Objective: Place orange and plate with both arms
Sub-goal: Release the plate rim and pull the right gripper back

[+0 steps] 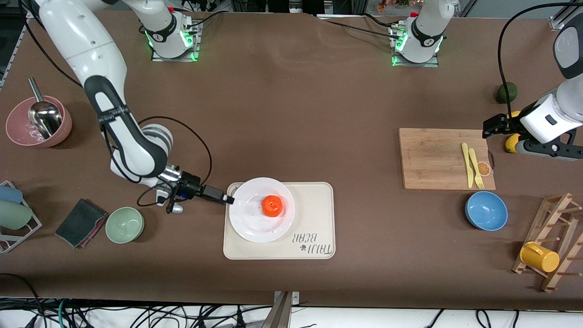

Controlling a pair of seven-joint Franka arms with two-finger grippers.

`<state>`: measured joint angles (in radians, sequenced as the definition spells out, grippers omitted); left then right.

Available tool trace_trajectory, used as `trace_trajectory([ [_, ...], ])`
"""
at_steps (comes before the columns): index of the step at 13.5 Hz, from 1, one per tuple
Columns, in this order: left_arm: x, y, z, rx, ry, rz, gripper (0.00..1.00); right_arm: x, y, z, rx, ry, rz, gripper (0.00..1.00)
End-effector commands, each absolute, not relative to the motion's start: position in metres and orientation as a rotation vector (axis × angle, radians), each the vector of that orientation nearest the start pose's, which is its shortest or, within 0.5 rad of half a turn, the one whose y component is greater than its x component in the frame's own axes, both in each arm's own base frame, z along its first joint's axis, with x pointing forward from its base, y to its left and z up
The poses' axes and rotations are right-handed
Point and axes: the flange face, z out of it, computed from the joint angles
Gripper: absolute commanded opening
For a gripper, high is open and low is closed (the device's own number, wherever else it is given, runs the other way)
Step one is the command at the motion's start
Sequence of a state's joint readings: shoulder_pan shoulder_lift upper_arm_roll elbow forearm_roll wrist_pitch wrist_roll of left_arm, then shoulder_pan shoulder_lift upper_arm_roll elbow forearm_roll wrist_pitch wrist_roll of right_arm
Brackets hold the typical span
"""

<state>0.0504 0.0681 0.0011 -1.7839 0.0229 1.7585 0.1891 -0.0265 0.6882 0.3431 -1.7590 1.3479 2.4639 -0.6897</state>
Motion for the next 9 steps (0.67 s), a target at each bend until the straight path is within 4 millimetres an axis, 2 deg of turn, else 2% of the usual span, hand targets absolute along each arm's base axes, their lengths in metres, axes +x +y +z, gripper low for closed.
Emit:
trace_trajectory([
  [1, 0.572, 0.035, 0.505, -3.112, 0.254, 0.141, 1.00, 0.603, 0.153, 0.235, -2.193, 0.111, -0.122, 1.00],
  [5, 0.572, 0.033, 0.504, -3.112, 0.245, 0.148, 1.00, 0.581, 0.089, 0.281, -2.339, -0.068, -0.037, 1.00],
  [9, 0.572, 0.033, 0.505, -3.112, 0.245, 0.143, 1.00, 0.568, 0.021, 0.344, -2.548, -0.223, 0.080, 1.00],
])
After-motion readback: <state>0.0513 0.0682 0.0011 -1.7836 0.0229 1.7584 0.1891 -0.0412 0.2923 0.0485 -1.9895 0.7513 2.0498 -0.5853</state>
